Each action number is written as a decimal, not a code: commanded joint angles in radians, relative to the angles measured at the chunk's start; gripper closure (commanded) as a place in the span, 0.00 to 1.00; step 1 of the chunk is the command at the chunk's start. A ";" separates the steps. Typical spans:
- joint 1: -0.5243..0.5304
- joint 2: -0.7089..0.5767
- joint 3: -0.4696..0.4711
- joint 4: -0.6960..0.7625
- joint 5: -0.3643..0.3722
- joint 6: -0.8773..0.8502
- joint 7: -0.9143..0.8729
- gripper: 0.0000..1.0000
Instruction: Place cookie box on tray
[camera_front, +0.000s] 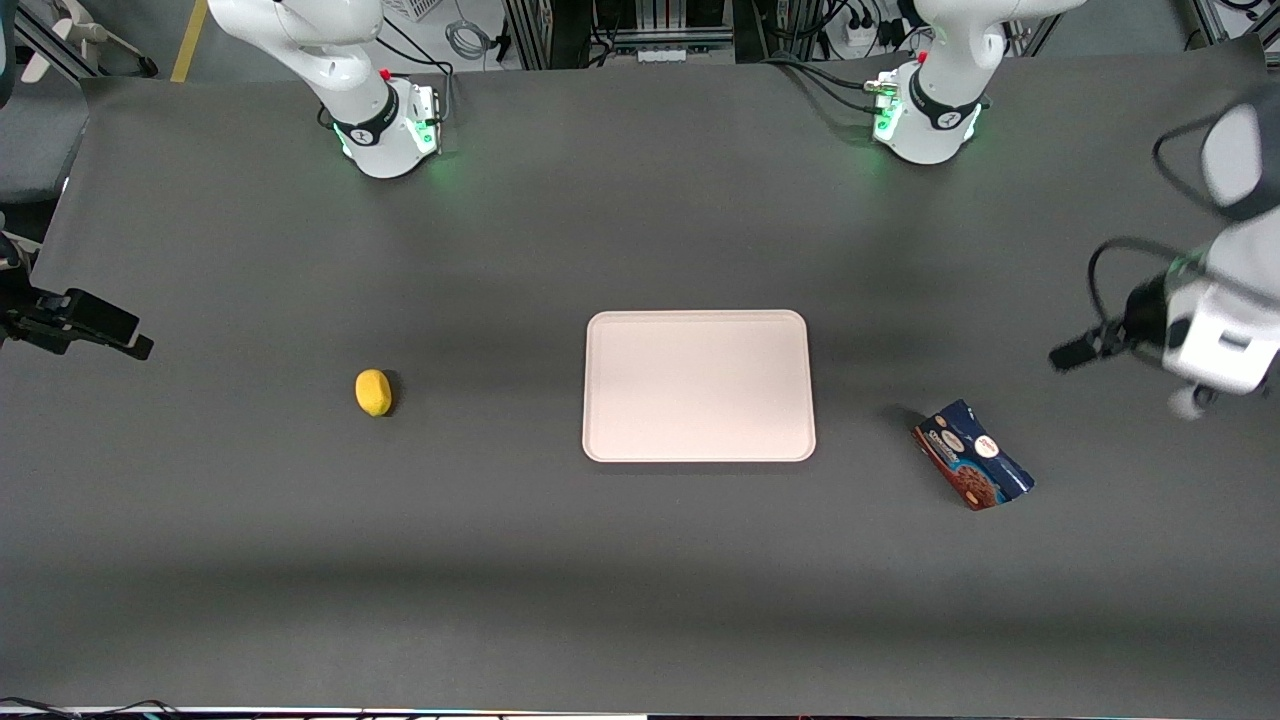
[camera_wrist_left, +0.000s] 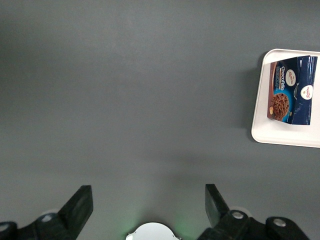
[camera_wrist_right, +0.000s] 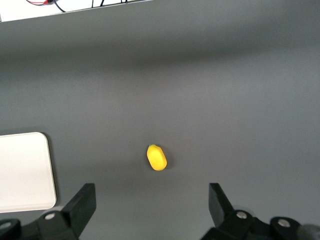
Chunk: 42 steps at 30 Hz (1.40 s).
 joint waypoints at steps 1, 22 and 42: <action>-0.002 0.135 -0.003 0.046 -0.010 0.115 -0.045 0.00; -0.009 0.379 -0.020 -0.063 0.006 0.609 -0.162 0.00; -0.009 0.361 -0.023 -0.143 0.027 0.636 -0.162 0.97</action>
